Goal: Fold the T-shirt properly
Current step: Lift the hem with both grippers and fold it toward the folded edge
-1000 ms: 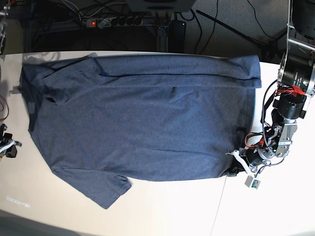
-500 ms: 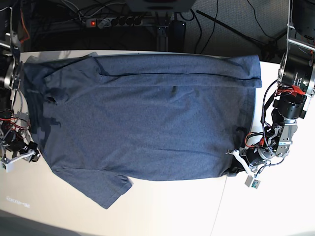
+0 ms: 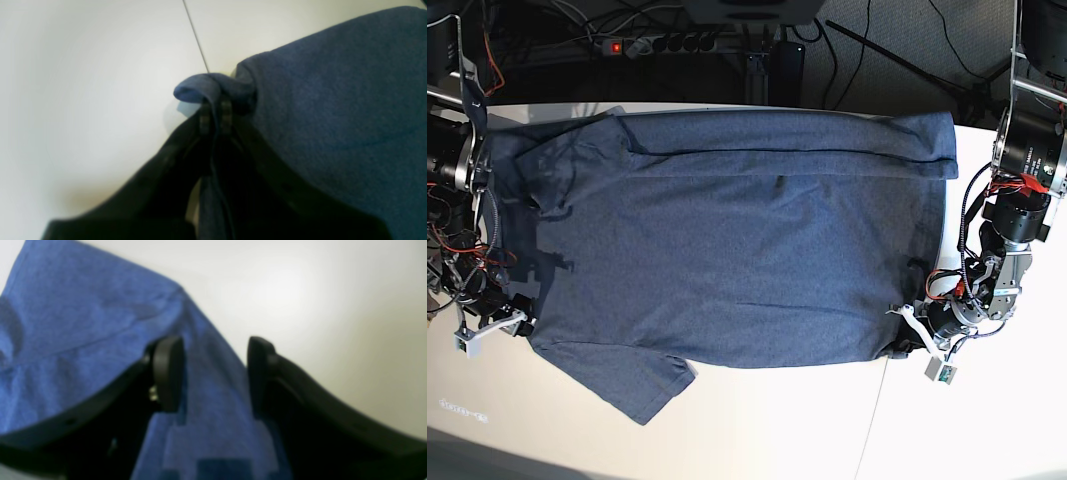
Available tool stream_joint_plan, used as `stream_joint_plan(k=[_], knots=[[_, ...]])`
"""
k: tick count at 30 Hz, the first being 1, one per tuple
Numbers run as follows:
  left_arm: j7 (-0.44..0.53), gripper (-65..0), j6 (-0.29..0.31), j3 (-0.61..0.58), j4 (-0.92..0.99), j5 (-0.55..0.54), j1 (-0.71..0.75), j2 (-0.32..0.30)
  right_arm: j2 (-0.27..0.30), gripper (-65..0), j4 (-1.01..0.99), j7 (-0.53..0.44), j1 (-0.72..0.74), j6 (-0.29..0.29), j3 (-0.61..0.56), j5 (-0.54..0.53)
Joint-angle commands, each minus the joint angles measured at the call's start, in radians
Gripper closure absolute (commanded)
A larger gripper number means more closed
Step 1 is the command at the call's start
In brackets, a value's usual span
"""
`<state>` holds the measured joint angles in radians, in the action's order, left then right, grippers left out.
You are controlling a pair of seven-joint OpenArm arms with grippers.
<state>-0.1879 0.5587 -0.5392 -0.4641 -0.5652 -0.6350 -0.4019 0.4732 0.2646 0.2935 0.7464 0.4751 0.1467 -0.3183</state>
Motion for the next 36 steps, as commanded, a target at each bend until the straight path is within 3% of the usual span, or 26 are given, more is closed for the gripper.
stream_joint_plan(k=[1, 10, 18, 32, 36], knots=[[-0.063, 0.0, -0.009, -0.003, 0.001, 0.031, -0.013, -0.016, 0.006, -31.0, 0.010, 0.013, 0.026, 0.022, 0.003, 0.008], [-0.063, 0.0, -0.008, -0.003, 0.001, 0.031, -0.013, -0.016, -0.002, -31.0, 0.010, -0.026, 0.029, 0.023, 0.003, 0.052], [-0.063, 0.0, -0.008, -0.003, 0.001, 0.031, -0.013, -0.013, -0.043, -31.0, 0.010, -0.024, 0.028, 0.043, -0.002, 0.121], [-0.063, 0.0, -0.009, -0.003, 0.001, 0.031, -0.013, -0.014, -0.053, -31.0, 0.015, -0.051, 0.028, 0.045, -0.220, 0.184], [-0.063, 0.0, -0.009, -0.003, 0.001, 0.031, -0.013, -0.014, -0.052, -23.8, 0.015, -0.063, 0.029, 0.045, -0.228, 0.184]])
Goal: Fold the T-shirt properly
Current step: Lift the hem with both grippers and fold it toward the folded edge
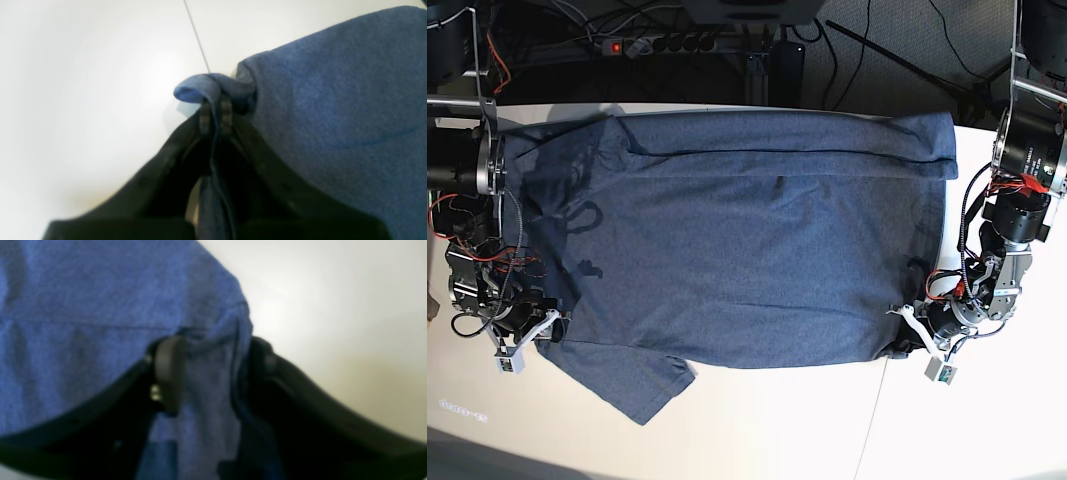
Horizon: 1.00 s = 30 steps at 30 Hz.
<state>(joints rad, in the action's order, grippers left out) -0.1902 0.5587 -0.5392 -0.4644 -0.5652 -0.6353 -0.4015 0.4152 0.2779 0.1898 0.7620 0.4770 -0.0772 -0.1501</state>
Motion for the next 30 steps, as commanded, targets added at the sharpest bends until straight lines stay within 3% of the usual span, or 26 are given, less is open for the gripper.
stream_joint_plan(k=[1, 4, 6, 7, 15, 19, 24, 27, 30], knots=[[-0.060, 0.0, -0.009, -0.003, 0.002, 0.031, -0.013, -0.014, 0.006, -21.6, 0.002, 0.035, 0.013, 0.043, -0.004, 0.016], [-0.060, 0.0, -0.009, -0.003, 0.002, 0.031, -0.013, -0.014, 0.010, -12.5, 0.010, 0.000, 0.013, 0.043, -0.004, 0.033], [-0.060, 0.0, -0.009, -0.003, 0.002, 0.031, -0.014, -0.014, 0.014, -1.1, 0.026, -0.015, 0.012, 0.043, -0.003, 0.065], [-0.060, 0.0, -0.009, -0.003, 0.002, 0.031, -0.015, -0.014, 0.018, 0.0, 0.039, -0.015, 0.011, 0.043, -0.004, 0.077], [-0.061, 0.0, -0.007, -0.003, 0.002, 0.008, -0.040, -0.020, 0.054, 0.0, 0.122, -0.014, 0.010, 0.043, -0.003, 0.109], [-0.063, 0.0, 0.061, -0.003, 0.001, -0.034, -0.069, -0.039, 0.072, 0.0, 0.140, -0.013, 0.005, 0.044, -0.003, 0.076], [-0.113, 0.0, 0.069, -0.003, 0.001, -0.069, -0.085, -0.069, 0.101, 0.0, 0.169, -0.010, 0.005, 0.061, -0.003, 0.019], [-0.145, 0.0, 0.139, -0.003, 0.001, -0.134, -0.084, -0.101, 0.120, 0.0, 0.199, 0.014, 0.005, 0.075, -0.003, -0.021], [-0.266, 0.0, 0.139, -0.003, -0.005, -0.280, -0.082, -0.134, 0.141, 0.0, 0.224, 0.063, 0.004, 0.078, -0.003, -0.092]])
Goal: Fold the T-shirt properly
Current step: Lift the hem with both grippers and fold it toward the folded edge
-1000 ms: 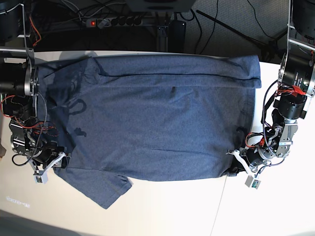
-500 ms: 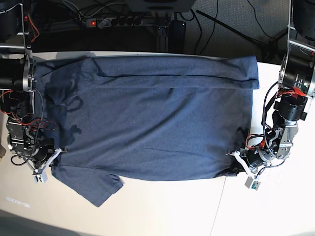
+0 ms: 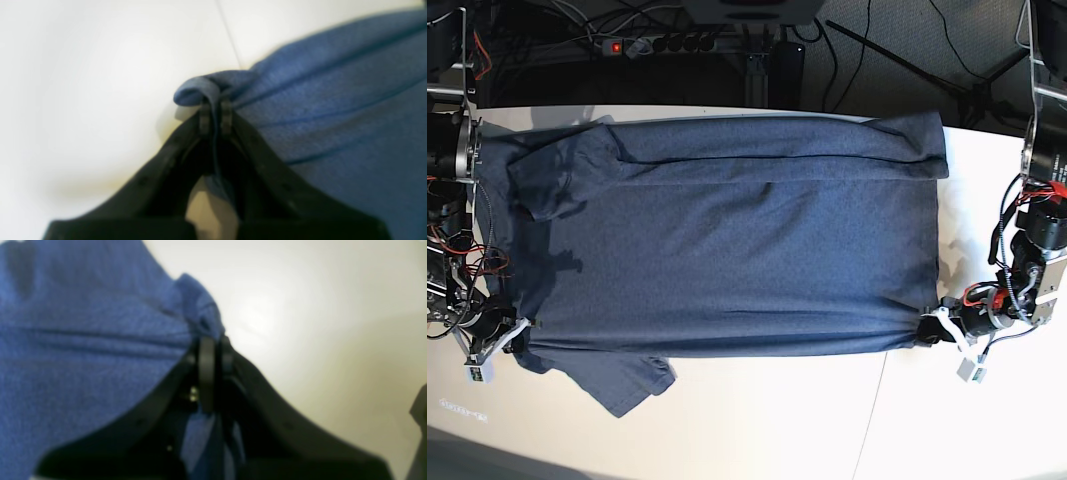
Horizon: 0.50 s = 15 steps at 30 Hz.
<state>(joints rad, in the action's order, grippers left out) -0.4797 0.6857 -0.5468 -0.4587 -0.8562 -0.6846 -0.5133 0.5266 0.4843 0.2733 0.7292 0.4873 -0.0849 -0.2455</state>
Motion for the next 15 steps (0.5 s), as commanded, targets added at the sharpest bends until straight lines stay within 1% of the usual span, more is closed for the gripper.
stream_joint_plan(k=[1, 3, 6, 9, 12, 15], knots=[[-0.013, 0.0, 0.012, 0.005, -0.016, -0.033, -0.031, -0.032, 0.036, 0.0, 0.023, -0.004, 0.037, 0.068, 0.004, -0.017], [-0.063, 0.0, 0.012, 0.005, -0.029, -0.102, -0.027, -0.053, 0.045, 0.0, 0.034, 0.026, 0.037, 0.069, 0.004, -0.054], [-0.117, 0.0, 0.012, 0.005, -0.059, -0.159, -0.027, -0.073, 0.056, 0.0, 0.060, 0.055, 0.026, 0.071, 0.004, -0.087], [-0.208, 0.0, 0.012, 0.005, -0.101, -0.219, -0.027, -0.080, 0.071, 0.0, 0.108, 0.075, -0.012, 0.071, 0.004, -0.133], [-0.291, 0.0, 0.012, 0.005, -0.148, -0.295, -0.018, -0.085, 0.077, 0.0, 0.176, 0.087, -0.069, 0.071, 0.004, -0.140], [-0.319, 0.0, 0.012, 0.005, -0.219, -0.337, 0.015, -0.104, 0.081, 0.0, 0.246, 0.114, -0.129, 0.071, 0.004, -0.145]])
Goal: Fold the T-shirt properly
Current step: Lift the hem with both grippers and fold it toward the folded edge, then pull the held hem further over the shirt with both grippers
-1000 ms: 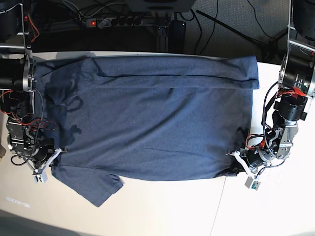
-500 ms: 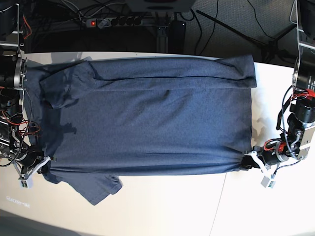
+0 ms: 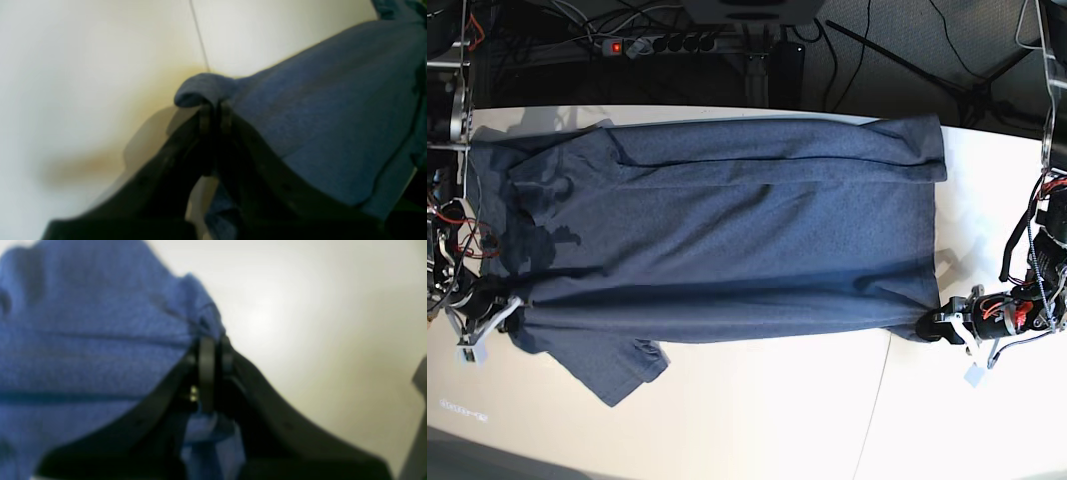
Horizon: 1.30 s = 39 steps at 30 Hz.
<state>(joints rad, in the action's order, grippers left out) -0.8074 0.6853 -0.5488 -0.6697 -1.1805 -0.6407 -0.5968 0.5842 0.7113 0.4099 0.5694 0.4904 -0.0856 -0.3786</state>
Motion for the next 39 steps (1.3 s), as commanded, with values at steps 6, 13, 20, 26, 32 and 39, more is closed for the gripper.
stream_joint_plan(k=[6, 13, 20, 26, 32, 39], knots=[[0.007, 0.0, 0.013, 0.007, -0.151, -0.006, 0.065, -0.083, 0.056, 0.0, 0.116, -0.010, -0.074, 0.068, 0.025, -0.034], [0.010, 0.0, 0.013, 0.007, -0.216, -0.005, 0.124, -0.124, 0.084, 0.0, 0.167, -0.010, -0.169, 0.068, 0.079, -0.076], [0.010, 0.0, 0.013, 0.007, -0.216, -0.005, 0.127, -0.124, 0.083, 0.0, 0.169, -0.010, -0.214, 0.068, 0.080, -0.075], [0.010, 0.0, 0.013, 0.007, -0.216, -0.005, 0.126, -0.124, 0.083, 0.0, 0.168, -0.014, -0.227, 0.066, 0.080, -0.101], [0.010, 0.0, 0.013, 0.007, -0.216, -0.005, 0.126, -0.123, 0.084, -42.4, 0.171, -0.013, -0.226, 0.066, 0.082, -0.133], [0.010, 0.0, 0.013, 0.007, -0.216, -0.005, 0.126, -0.124, 0.077, -42.4, 0.238, -0.011, -0.183, 0.067, 0.150, -0.190]])
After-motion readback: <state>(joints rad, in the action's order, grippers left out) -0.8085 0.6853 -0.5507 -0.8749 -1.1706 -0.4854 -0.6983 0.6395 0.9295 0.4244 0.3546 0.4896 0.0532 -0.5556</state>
